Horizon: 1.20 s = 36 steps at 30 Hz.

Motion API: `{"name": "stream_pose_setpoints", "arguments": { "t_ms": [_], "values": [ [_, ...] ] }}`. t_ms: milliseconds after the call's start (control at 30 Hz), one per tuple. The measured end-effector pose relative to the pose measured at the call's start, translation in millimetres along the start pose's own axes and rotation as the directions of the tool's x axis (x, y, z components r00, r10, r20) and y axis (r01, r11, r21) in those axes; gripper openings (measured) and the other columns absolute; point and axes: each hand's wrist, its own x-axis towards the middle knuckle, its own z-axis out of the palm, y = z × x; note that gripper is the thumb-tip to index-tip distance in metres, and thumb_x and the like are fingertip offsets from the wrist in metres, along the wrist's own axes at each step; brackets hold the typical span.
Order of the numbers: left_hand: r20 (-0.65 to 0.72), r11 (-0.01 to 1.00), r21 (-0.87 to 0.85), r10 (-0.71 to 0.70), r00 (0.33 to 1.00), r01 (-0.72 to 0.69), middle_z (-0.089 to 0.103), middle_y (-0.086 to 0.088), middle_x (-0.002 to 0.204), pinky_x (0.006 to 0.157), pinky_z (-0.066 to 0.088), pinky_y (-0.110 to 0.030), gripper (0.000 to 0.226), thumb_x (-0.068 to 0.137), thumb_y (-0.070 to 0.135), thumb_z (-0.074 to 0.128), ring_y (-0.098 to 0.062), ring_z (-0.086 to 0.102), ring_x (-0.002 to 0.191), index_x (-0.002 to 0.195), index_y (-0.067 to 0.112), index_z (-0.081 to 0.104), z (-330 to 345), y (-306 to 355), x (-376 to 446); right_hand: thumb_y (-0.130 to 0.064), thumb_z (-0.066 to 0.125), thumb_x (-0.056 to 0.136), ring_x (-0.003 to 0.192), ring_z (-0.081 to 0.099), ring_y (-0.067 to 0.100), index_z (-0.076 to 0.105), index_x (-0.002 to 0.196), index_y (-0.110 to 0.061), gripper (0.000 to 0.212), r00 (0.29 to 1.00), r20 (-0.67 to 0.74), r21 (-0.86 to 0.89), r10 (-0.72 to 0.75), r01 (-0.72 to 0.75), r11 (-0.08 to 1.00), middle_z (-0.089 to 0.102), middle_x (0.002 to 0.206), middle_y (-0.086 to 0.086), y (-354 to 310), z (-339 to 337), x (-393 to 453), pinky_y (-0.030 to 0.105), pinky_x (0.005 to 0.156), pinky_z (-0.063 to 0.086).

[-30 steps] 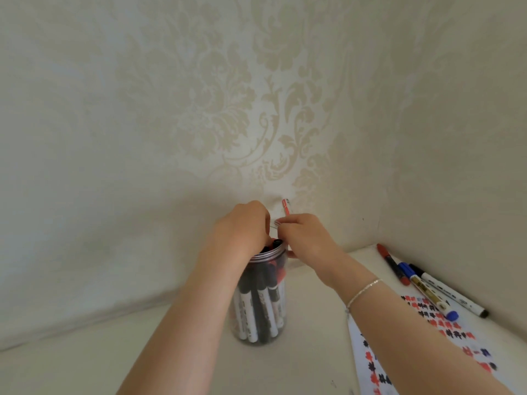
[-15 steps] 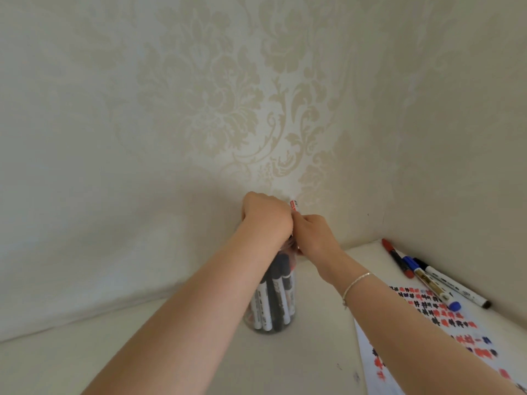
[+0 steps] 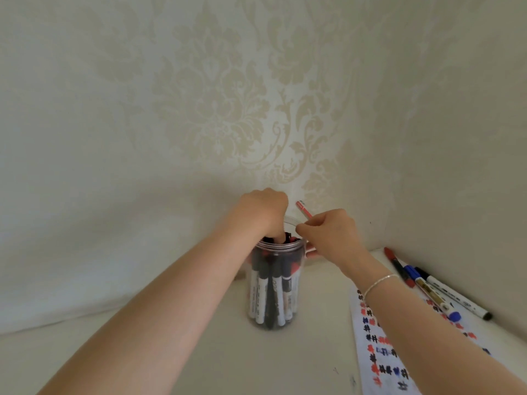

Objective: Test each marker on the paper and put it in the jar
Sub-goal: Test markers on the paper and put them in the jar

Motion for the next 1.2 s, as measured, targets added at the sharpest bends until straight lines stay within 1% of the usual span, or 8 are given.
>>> {"name": "stream_pose_setpoints", "arguments": {
  "t_ms": [100,233,367,533,700,867,1033,1200],
  "values": [
    [0.087,0.999,-0.038,0.019,0.996,-0.016,0.060,-0.006,0.102,0.067,0.046,-0.031,0.046,0.078,0.031,0.074,-0.024,0.060,0.090,0.114,0.008,0.057,-5.8,-0.8,-0.8,-0.014,0.066,0.078,0.059,0.071,0.027,0.072,0.071,-0.009,0.010,1.000,-0.016,0.006,0.008,-0.008,1.000,0.071,0.068,0.012,-1.3,2.0,-2.3,0.040,0.061,0.061],
    [0.138,1.000,-0.031,0.007,0.990,-0.003,0.050,-0.002,0.072,0.065,0.042,-0.030,0.056,0.069,0.056,0.076,-0.023,0.054,0.075,0.088,0.008,0.055,-1.3,3.4,-0.9,-0.016,0.062,0.084,0.065,0.069,0.025,0.069,0.078,-0.001,0.018,0.998,0.019,0.132,0.053,-0.055,0.990,0.066,0.072,0.012,3.1,5.7,-0.1,0.041,0.057,0.060],
    [0.040,0.990,0.140,-0.014,0.999,0.009,0.044,0.000,0.073,0.072,0.037,-0.031,0.032,0.089,0.036,0.061,-0.019,0.047,0.076,0.109,0.011,0.058,8.8,9.0,3.5,-0.028,0.059,0.090,0.062,0.068,0.017,0.068,0.094,0.008,0.038,0.990,0.088,0.195,0.109,-0.124,0.973,0.069,0.087,0.013,9.0,6.5,1.7,0.033,0.052,0.059],
    [0.045,0.965,0.260,0.009,0.999,-0.020,0.059,-0.004,0.115,0.079,0.034,-0.030,0.022,0.095,0.019,0.049,-0.022,0.055,0.108,0.114,0.013,0.059,7.6,20.2,9.1,-0.029,0.059,0.090,0.062,0.068,0.018,0.065,0.100,0.012,0.043,0.989,0.103,0.196,0.109,-0.128,0.972,0.070,0.091,0.014,9.4,6.4,3.5,0.033,0.050,0.058],
    [0.083,0.967,0.250,0.022,0.996,-0.043,0.046,0.001,0.078,0.079,0.033,-0.031,0.024,0.093,0.038,0.055,-0.021,0.047,0.084,0.102,0.016,0.056,5.6,16.9,5.6,-0.028,0.058,0.090,0.066,0.068,0.020,0.067,0.098,0.008,0.038,0.986,0.123,0.186,0.109,-0.131,0.974,0.069,0.091,0.011,8.2,6.1,2.9,0.037,0.054,0.060],
    [0.080,0.985,0.146,0.082,0.993,-0.093,0.046,0.002,0.069,0.070,0.034,-0.030,0.045,0.077,0.055,0.067,-0.018,0.047,0.067,0.078,0.014,0.049,7.6,6.5,3.1,-0.022,0.060,0.088,0.060,0.065,0.020,0.066,0.096,0.012,0.036,0.988,0.108,0.220,0.112,-0.133,0.966,0.067,0.084,0.013,8.9,3.6,-1.4,0.039,0.056,0.060],
    [0.097,0.980,-0.094,0.183,0.978,-0.174,0.059,0.003,0.076,0.060,0.045,-0.030,0.021,0.084,0.010,0.054,-0.022,0.061,0.079,0.095,0.020,0.070,7.0,-4.4,5.8,-0.028,0.062,0.088,0.056,0.061,0.017,0.062,0.101,0.017,0.047,0.987,0.082,0.270,0.141,-0.158,0.950,0.056,0.069,0.005,11.8,6.0,-4.6,0.035,0.055,0.060],
    [0.233,0.961,-0.242,0.196,0.953,-0.138,0.067,0.006,0.071,0.066,0.053,-0.030,0.030,0.069,0.049,0.077,-0.019,0.068,0.077,0.082,0.022,0.073,5.0,-11.4,9.3,-0.030,0.062,0.088,0.058,0.061,0.018,0.068,0.090,0.008,0.039,0.985,0.077,0.276,0.151,-0.167,0.947,0.060,0.070,0.003,12.6,7.2,-2.4,0.036,0.057,0.060]
  ]
}}
